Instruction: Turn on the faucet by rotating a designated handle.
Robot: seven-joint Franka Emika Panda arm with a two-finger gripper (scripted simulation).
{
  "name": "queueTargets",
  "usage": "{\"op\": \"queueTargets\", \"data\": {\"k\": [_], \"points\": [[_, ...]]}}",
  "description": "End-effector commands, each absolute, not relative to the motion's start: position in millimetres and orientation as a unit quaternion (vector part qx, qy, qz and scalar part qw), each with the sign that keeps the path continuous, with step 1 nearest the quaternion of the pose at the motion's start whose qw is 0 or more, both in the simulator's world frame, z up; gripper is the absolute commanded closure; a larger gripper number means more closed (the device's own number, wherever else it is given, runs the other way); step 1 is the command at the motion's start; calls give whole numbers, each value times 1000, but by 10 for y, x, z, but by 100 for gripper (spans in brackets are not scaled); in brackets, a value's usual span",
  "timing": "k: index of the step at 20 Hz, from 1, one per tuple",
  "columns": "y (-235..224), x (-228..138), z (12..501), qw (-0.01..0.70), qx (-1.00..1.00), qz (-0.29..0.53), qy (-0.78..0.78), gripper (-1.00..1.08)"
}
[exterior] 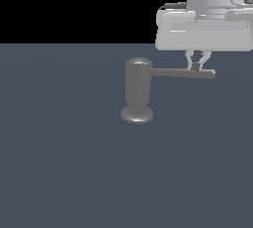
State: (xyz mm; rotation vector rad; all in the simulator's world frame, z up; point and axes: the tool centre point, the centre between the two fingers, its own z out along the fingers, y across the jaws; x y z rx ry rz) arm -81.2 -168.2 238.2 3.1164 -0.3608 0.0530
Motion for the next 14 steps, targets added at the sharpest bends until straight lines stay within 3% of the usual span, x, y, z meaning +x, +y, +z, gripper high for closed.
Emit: {"op": "queueTargets", "data": {"k": [1,14], "points": [[-1747,-766,2298,1,993,10,-114,108],[-2134,-515,2249,1,993,4,-118,108]]}}
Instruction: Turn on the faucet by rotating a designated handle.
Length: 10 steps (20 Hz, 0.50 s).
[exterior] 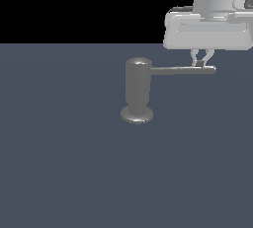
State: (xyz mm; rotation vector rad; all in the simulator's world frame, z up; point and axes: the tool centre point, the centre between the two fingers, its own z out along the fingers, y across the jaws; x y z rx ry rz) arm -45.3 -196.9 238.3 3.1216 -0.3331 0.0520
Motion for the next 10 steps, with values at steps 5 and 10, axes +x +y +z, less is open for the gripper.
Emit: {"op": "queueTargets", "data": {"k": [5,10], "points": [[-2277,-424,2230,0,993,2,-120,108],[-2079,-211,2407,-1,995,18,-97,108]]}}
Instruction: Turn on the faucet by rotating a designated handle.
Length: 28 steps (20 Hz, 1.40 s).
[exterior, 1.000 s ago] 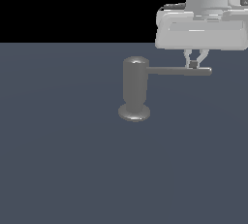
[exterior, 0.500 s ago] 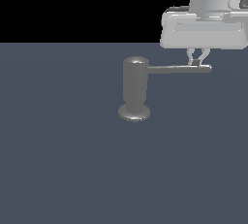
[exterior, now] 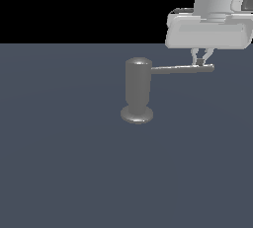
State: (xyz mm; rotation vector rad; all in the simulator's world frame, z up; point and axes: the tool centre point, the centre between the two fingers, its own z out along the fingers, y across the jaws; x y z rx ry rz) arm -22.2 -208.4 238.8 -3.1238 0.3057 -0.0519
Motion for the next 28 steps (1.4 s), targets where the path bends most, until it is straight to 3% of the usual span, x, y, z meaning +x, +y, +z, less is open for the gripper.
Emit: {"op": "queueTargets", "data": {"k": [1,28], "points": [[-2086,-182,2404,1,-995,-18,97,108],[-2260,549,2318,0,-994,-9,109,108]]}}
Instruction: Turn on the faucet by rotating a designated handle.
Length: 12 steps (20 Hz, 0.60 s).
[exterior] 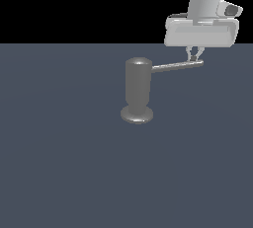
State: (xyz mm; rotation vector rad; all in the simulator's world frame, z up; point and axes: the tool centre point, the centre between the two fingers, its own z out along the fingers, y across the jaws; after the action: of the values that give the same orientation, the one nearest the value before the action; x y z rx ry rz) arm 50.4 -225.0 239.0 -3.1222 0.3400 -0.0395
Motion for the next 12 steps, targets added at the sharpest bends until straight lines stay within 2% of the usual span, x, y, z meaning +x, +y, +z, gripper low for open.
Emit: {"op": "queueTargets", "data": {"k": [1,12], "points": [[-2266,573,2315,0,-994,-9,109,108],[-2331,830,2283,0,-994,-6,113,108]]}}
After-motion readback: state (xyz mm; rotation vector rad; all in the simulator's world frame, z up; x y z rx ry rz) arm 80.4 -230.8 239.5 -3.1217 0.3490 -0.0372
